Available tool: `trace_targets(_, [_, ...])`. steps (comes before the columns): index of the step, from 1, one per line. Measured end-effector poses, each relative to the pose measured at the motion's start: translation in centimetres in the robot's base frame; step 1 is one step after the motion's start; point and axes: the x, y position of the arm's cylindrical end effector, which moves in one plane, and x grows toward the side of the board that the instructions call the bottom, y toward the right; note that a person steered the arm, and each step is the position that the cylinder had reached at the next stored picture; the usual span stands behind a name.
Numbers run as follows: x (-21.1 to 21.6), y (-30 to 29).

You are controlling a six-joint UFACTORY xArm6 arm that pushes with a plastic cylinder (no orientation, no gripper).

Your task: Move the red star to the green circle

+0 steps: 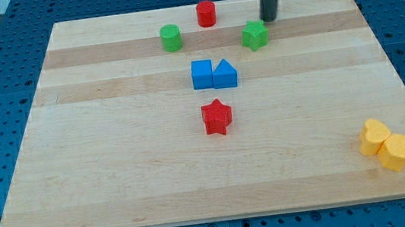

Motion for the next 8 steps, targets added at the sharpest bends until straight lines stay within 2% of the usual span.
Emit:
trace_targets(2, [5.3, 2.3])
trace_targets(5, [19.6, 1.9])
trace_targets(6, [22.1, -0.5])
trace_targets(8, [24.5, -6.9])
